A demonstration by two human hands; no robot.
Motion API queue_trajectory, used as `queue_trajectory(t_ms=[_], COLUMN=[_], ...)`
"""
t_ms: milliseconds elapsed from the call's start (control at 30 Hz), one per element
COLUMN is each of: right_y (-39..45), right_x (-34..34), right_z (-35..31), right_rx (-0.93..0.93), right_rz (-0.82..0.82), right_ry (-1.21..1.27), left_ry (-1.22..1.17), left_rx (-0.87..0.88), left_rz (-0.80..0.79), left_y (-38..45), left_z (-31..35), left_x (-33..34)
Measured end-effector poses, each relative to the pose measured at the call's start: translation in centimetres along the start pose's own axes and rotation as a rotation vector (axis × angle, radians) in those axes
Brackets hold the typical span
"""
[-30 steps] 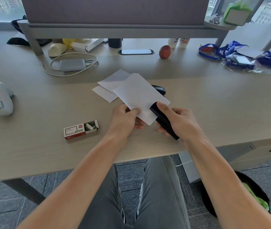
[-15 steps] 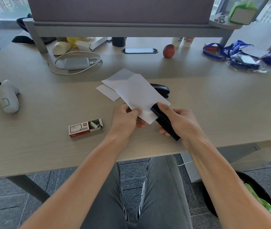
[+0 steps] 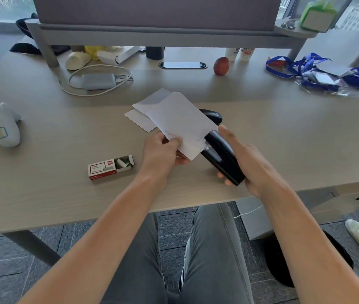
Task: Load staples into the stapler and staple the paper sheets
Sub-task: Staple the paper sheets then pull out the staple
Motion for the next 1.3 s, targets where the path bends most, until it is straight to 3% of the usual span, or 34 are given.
queue_trajectory(t_ms=[133,267,367,467,600,700,867,1100,1300], right_y=[0.5,1.3,1.6,2.2,3.0,1.7,-2.5,-6.8,-8.4], right_x=[-1.1,-0.7,0.4,1.0,0.8,-0.3,-3.2,-8.5,-11.4], right_z=[0.8,0.6,-0.3,-1.0,-0.8,-0.6,-0.1,2.2,3.7], right_rx=[-0.046,-0.122,-0.18,-0.244,-0.377,-0.59,-0.827,-0.571,-0.375], right_rz=[0.081,0.268,0.279,0.317,0.353,0.435,0.366,0.47,0.476], right_ry=[-0.148,-0.526,-0.737,-0.781,-0.632,-0.423,-0.164,0.042,0.113], left_ry=[-0.013,-0.038,-0.06,-0.055,-0.029,0.005,0.013,-0.012,0.124], left_rx=[0.018,0.03,0.038,0.067,0.082,0.073,-0.005,-0.019,0.053], left_rz=[0.025,0.052,0.059,0.059,0.034,-0.025,-0.193,-0.407,-0.544], left_y=[0.3,0.6,0.8,1.1,0.8,0.2,-1.6,-5.6,-7.9], left_z=[0.6,1.4,2.2,2.7,3.1,3.4,3.3,2.3,0.4], left_x=[-0.6,-1.4,-1.8,-2.2,-2.3,-1.5,1.8,7.2,9.9])
Point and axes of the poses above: each hand's wrist, its own y-axis towards the middle knuckle, its own x-axis out of the palm, z = x × y, the point moved 2 cm from there along y, towards the middle knuckle, and after that the axes turned 10 degrees about -y, right-handed, at the moved point
